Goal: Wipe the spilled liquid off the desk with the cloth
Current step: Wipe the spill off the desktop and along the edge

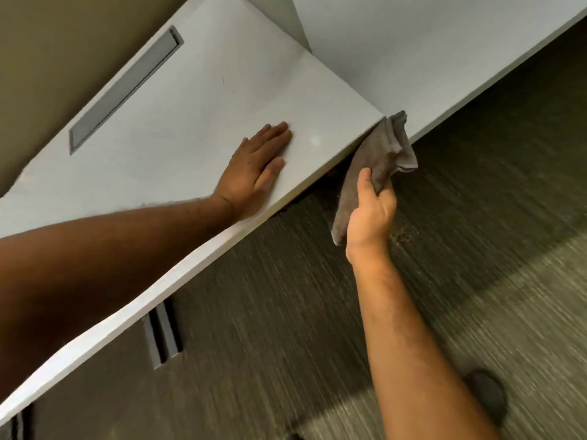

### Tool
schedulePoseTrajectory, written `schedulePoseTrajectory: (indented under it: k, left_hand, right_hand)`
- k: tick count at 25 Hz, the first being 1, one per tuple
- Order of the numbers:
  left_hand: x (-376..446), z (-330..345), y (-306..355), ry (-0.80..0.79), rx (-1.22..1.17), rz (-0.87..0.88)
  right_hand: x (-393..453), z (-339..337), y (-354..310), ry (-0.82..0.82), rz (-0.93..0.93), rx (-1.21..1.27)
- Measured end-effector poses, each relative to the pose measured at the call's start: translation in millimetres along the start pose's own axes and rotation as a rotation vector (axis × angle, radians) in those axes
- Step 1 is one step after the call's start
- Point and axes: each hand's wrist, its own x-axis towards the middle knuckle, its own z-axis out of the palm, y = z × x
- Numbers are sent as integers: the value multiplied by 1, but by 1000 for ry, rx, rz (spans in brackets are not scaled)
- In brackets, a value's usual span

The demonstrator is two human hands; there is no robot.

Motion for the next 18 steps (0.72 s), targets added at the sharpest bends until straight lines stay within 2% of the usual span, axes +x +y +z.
schedulePoseTrajectory:
  k: [5,8,13,18]
  left_hand:
    - [-6,0,1,32,-48,26]
    - [-4,1,-3,59,-66,40]
    - [-3,1,-13,54,-125,47]
    - [0,-8,-22,-71,56,243]
  right_hand:
    - [-8,20,3,-29,-363,-160]
    - [-8,23,7,-12,-244,-45]
    - [-10,19,9,130,-16,161]
    - [-17,33,19,68,-87,34]
